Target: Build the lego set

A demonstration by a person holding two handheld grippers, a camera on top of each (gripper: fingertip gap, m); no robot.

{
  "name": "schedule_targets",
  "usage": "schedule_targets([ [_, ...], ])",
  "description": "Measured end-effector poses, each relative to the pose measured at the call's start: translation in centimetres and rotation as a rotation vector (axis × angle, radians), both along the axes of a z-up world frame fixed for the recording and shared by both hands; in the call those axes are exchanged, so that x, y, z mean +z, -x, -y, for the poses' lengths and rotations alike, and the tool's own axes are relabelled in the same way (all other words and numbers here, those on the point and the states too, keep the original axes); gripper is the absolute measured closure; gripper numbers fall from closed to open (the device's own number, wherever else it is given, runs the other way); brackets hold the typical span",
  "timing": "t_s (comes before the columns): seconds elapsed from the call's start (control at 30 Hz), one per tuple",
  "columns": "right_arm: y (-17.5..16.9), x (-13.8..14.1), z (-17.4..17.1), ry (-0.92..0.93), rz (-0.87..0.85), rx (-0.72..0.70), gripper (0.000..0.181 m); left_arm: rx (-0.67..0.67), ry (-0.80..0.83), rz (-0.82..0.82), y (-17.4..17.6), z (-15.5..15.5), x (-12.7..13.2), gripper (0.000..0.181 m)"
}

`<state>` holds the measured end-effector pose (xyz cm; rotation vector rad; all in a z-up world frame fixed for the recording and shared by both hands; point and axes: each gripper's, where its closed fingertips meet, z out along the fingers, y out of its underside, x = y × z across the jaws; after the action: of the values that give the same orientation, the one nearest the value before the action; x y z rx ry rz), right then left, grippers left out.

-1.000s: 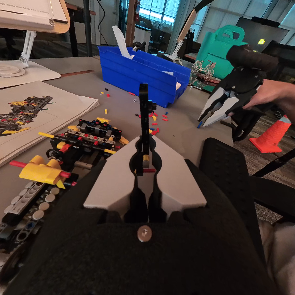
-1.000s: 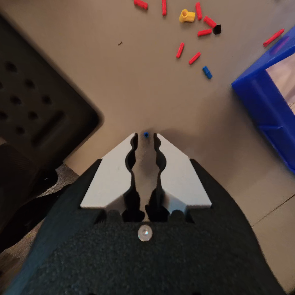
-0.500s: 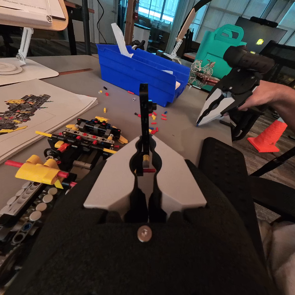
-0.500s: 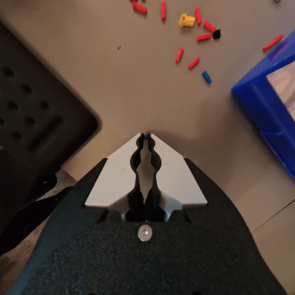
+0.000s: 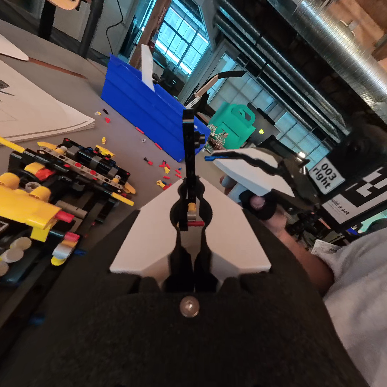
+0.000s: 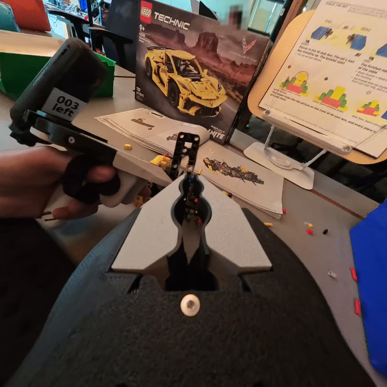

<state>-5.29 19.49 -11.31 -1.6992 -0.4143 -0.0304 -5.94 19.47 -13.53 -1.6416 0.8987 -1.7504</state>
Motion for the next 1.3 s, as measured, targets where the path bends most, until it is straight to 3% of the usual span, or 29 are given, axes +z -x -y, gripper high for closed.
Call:
schedule_targets([
  [0.2,0.0,-1.7,-0.7,0.042,-0.029,-0.005,0.178,0.015,0.004,-0.037,-0.1,-0.3,-0.7,0.174],
  [0.57,0.3,-2.3,-1.0,0.03,0.002,-0.004,0.178,0.022,0.024,-0.064,-0.2,-0.5,-1.3,0.174],
  [0.87,0.3,-2.5,-0.9,0.022,0.043,-0.018,0.179,0.047,-0.108,-0.099,-0.1,-0.4,-1.2,0.174],
  [1.0,0.3,-3.0,-0.9,0.038,0.031,-0.009,0.178,0.08,-0.297,-0.152,0.0,-0.3,-1.4,0.173],
  [1.13,0.3,-2.5,-0.8,0.04,-0.106,0.054,0.179,0.041,-0.209,-0.094,0.0,-0.1,-0.9,0.173],
  [1.3,0.2,-2.6,-0.5,0.109,-0.376,0.158,0.179,-0.006,-0.284,-0.087,-0.1,0.8,-0.6,0.173],
])
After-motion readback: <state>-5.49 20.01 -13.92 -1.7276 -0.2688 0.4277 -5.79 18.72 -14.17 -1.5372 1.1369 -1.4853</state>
